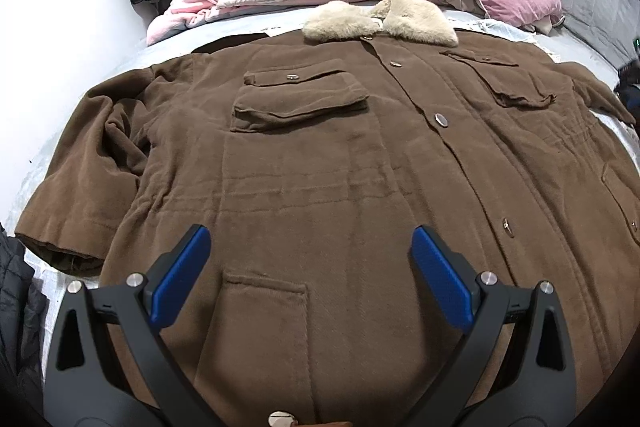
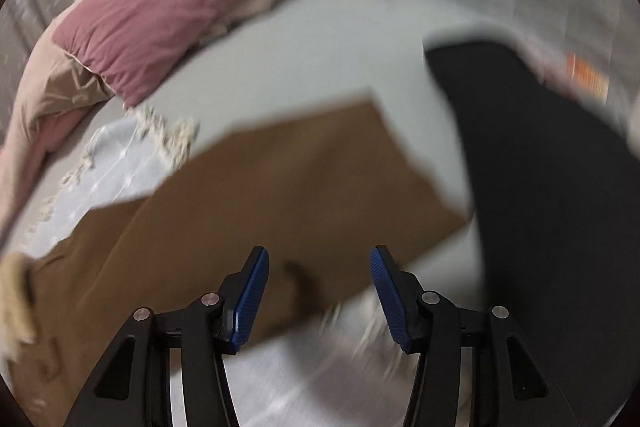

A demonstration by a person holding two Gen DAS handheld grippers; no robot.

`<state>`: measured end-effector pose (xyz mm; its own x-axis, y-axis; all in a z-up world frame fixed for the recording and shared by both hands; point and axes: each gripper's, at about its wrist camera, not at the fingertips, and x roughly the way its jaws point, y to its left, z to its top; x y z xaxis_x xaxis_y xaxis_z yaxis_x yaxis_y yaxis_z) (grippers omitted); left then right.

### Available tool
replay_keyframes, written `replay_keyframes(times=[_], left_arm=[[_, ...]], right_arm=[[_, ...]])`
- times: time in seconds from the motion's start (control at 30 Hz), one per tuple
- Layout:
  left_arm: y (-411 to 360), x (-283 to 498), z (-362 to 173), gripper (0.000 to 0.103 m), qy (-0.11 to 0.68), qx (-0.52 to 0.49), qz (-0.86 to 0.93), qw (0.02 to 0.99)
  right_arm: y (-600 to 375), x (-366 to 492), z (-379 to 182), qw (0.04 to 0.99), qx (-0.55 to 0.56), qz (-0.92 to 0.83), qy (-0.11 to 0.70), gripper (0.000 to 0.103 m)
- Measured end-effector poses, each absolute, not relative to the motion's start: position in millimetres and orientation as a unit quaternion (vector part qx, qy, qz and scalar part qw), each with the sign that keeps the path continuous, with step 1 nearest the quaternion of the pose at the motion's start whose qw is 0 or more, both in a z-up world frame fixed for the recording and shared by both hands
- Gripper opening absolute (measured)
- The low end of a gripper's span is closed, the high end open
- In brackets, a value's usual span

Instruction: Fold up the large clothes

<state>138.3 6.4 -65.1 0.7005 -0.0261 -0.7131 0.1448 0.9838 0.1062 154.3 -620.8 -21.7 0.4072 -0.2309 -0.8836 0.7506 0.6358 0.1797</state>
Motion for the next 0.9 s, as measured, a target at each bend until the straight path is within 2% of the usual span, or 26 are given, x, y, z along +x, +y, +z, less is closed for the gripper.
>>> replay_keyframes(times=[0.1,0.17,0.2,0.23,0.27,0.4,0.43,0.57,0.63,0.67,0.7,0.9], left_arm=[[8.1,138.3,-63.4,0.1,0.382,0.072,-0.045,0.92],[9.1,138.7,-62.9,0.1,0.382,0.07,-0.043,0.921],[10.1,139.3,-62.6,0.1,0.381,0.069,-0.041,0.921],[12.3,140.8,-62.1,0.1,0.382,0.067,-0.038,0.921],[14.0,141.3,-61.2,0.1,0.383,0.064,-0.037,0.921],[29.0,144.7,-52.5,0.1,0.387,0.044,-0.026,0.921],[32.4,145.6,-50.1,0.1,0.387,0.04,-0.023,0.921],[61.5,146.8,-27.2,0.1,0.364,0.027,0.023,0.931],[79.1,148.0,-17.7,0.1,0.357,0.024,0.061,0.932],[87.9,148.7,-15.0,0.1,0.355,0.016,0.074,0.932],[96.2,150.0,-13.4,0.1,0.355,0.007,0.083,0.931],[162.8,153.9,-11.6,0.1,0.385,-0.047,0.175,0.905]], right_arm=[[-619.5,146.2,-45.2,0.767,0.354,-0.302,0.441,0.054],[-629.2,140.2,-63.0,0.759,0.422,-0.286,0.404,0.051],[-631.4,139.3,-68.5,0.759,0.426,-0.291,0.397,0.034],[-629.4,141.0,-70.1,0.764,0.391,-0.311,0.408,0.019],[-622.7,146.4,-69.3,0.771,0.335,-0.328,0.431,0.016],[-577.2,158.2,-53.8,0.74,0.183,-0.402,0.506,0.016],[-568.2,153.5,-49.3,0.737,0.173,-0.409,0.51,0.016],[-526.8,127.0,-22.8,0.763,0.202,-0.37,0.49,0.026],[-493.2,116.4,-4.1,0.787,0.208,-0.332,0.477,0.042],[-476.9,110.7,4.6,0.798,0.211,-0.315,0.468,0.054],[-459.6,107.2,14.2,0.81,0.215,-0.298,0.457,0.059],[-362.2,96.1,51.4,0.856,0.203,-0.195,0.434,0.065]])
